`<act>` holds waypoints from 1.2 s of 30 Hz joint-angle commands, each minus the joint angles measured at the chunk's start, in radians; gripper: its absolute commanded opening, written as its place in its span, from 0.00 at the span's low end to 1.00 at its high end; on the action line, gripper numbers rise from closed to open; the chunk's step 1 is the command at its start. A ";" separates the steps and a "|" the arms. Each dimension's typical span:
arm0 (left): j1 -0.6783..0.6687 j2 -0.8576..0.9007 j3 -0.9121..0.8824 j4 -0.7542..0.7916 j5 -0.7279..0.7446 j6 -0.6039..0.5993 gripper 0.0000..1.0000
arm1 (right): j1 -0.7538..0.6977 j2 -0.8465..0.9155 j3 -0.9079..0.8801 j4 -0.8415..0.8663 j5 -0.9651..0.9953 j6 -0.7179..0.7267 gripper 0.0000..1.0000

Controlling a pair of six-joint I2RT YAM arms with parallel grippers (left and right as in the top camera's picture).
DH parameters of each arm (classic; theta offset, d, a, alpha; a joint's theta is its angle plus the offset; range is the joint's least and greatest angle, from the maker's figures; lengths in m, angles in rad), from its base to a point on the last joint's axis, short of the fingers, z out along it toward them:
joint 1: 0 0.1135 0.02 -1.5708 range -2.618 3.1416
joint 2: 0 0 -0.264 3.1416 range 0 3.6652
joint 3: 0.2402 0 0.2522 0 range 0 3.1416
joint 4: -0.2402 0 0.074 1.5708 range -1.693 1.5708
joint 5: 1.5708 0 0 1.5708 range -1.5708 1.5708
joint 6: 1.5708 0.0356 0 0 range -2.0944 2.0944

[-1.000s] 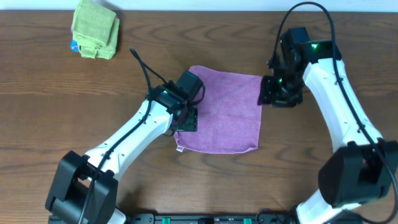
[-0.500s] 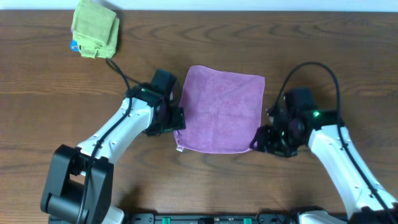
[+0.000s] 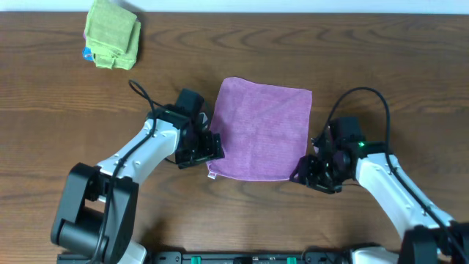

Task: Fold the cloth
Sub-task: 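Grasp the bottom corners with both grippers and lift toward the top edge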

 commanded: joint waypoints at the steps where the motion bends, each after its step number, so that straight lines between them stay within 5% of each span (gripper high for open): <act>1: 0.005 0.019 -0.005 -0.011 0.041 -0.005 0.73 | 0.005 0.054 -0.005 0.018 -0.004 0.024 0.53; 14: 0.008 0.019 -0.005 -0.018 0.040 -0.013 0.35 | 0.005 0.154 -0.003 0.124 -0.035 0.055 0.50; 26: 0.008 0.019 -0.005 -0.056 0.017 0.008 0.09 | -0.019 0.154 0.024 0.130 -0.064 0.080 0.53; 36: 0.008 0.019 -0.005 -0.064 0.010 0.008 0.06 | -0.012 0.154 0.024 0.117 -0.081 0.092 0.03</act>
